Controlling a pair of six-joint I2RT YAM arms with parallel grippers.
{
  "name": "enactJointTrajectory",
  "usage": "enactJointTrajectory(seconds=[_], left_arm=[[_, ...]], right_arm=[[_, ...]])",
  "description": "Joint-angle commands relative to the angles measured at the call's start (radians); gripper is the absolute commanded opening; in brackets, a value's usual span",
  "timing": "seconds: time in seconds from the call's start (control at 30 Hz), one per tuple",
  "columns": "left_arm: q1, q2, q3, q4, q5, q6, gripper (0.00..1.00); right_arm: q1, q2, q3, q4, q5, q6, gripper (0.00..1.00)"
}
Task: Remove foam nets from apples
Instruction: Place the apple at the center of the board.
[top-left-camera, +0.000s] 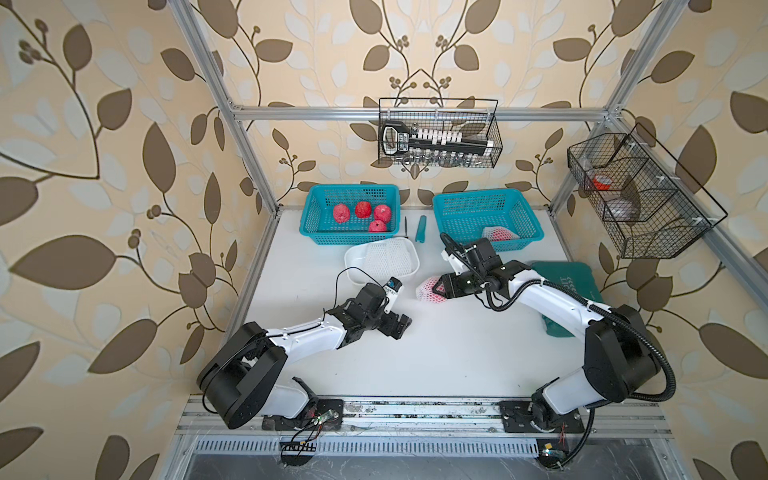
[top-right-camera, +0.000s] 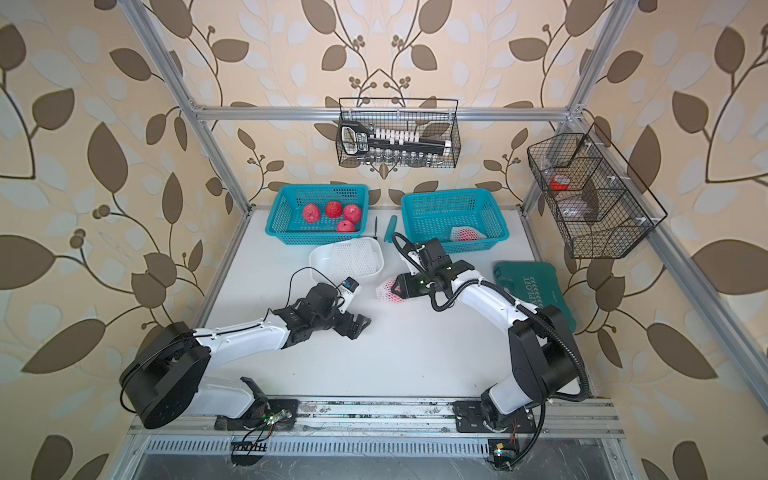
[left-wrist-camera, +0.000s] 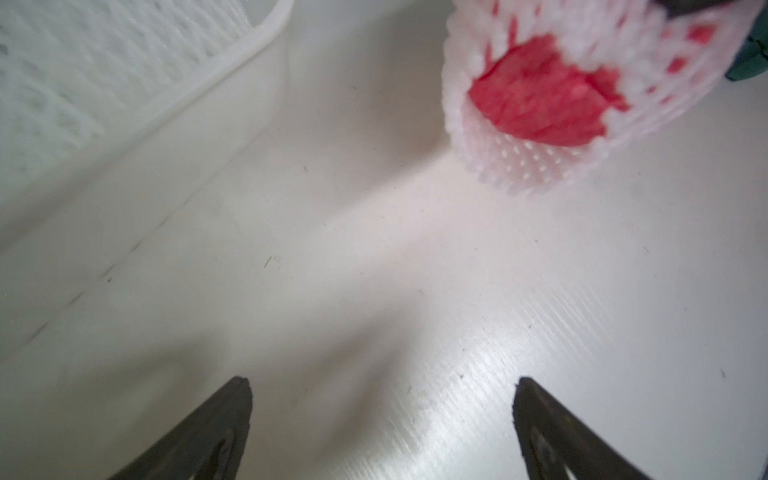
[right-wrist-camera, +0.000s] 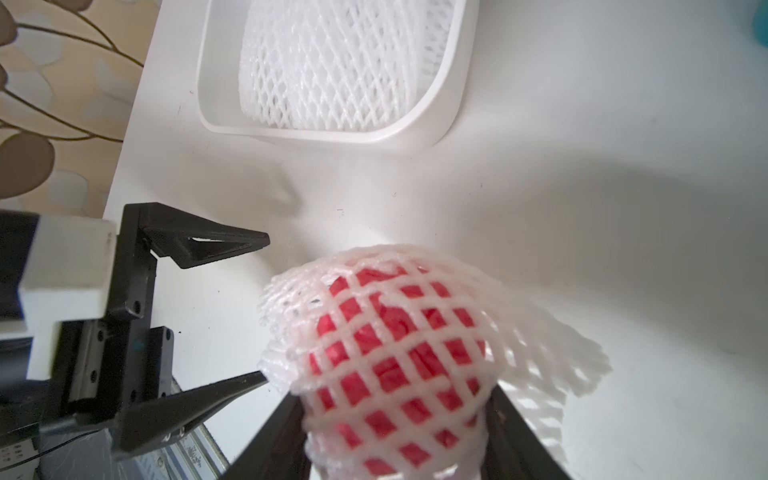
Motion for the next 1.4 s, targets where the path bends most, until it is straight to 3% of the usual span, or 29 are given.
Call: enactJointTrajectory(seconds=[0.0,0.43,0.6,0.63,0.77,0.9,1.2,1.37], left_arm=[[-0.010,-0.013,-0.011,0.108,0.057,0.065,0.99],[-0.014,0.077,0.003,0.162,0.092,0.147,0.99],[-0.014,0.126,0.027,0.156,0.077,0.166,0.99],[-0.015,0.138,0.040,0.149,0.081,0.172,0.99],[-0.014,0.179,0.078,0.139,0.065,0.187,0.98],[-0.014,0.202,0.107,0.135,0.075,0.220,0.97],[-0.014,0.250,0.151,0.103,0.141,0.275,0.84],[-0.014,0.248,0.167,0.057,0.144,0.291,0.69]], right_arm=[[0.046,0.036,0.004,0.013,0.045,0.043,0.54],[0.102,0.164,0.048,-0.025,0.041,0.065,0.58],[0.102,0.171,0.054,-0.036,0.025,0.045,0.75],[0.102,0.169,0.053,-0.035,0.027,0.040,0.90],[0.102,0.137,0.049,-0.026,0.023,0.027,1.00],[0.100,0.056,0.025,0.008,0.035,0.007,0.99],[0.098,-0.207,-0.248,0.456,0.259,-0.054,1.00],[0.097,-0.287,-0.371,0.632,0.360,-0.097,1.00]])
